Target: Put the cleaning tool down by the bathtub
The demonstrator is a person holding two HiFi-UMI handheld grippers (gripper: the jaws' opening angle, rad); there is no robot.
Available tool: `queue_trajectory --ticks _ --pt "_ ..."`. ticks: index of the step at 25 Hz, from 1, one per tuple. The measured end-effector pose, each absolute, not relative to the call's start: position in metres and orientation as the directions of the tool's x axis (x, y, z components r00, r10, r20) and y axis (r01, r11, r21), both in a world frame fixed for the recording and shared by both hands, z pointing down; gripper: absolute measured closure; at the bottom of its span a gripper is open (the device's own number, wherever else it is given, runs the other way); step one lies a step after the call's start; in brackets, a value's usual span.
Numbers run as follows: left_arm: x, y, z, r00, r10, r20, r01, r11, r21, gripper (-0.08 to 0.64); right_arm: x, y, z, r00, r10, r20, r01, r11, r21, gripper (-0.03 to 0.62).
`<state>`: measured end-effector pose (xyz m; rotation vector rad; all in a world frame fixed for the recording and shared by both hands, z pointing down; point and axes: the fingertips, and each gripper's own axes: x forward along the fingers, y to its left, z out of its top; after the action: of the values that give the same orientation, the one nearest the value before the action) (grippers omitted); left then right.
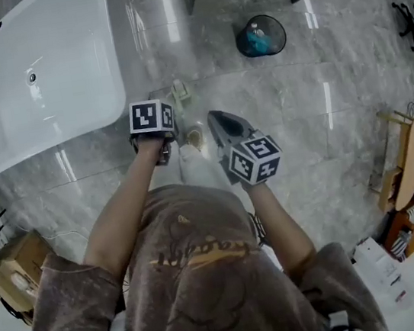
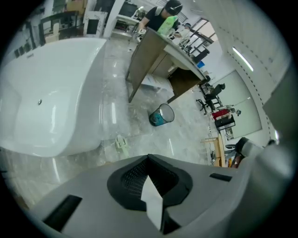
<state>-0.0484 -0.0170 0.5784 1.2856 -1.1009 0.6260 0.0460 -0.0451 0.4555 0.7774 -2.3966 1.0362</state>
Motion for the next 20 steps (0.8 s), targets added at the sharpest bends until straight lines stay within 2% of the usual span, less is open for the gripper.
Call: queue_trajectory --ticks 11,15,20 --pt "-0.063 -0.028 0.429 0.457 -0.402 0.793 -0.874 -0.04 0.484 0.558 0.019 -0.029 0.367 -0.818 -0.3 0.49 -0.55 0.659 -0.514 0.592" --pt "-0.06 -0.027 0.368 0.537 -0.481 0.692 -0.836 -0.195 0.514 0.558 0.007 -0.025 0.324 -0.859 -0.28 0.429 -0.48 0.731 -0.484 0.592" --pt "-0.059 -0.032 0.295 0.607 -0.579 0.544 -0.792 -0.384 0.475 0.558 -0.003 -0.029 0.269 -0.903 -0.289 0.319 -0.409 0.807 -0.426 0.592"
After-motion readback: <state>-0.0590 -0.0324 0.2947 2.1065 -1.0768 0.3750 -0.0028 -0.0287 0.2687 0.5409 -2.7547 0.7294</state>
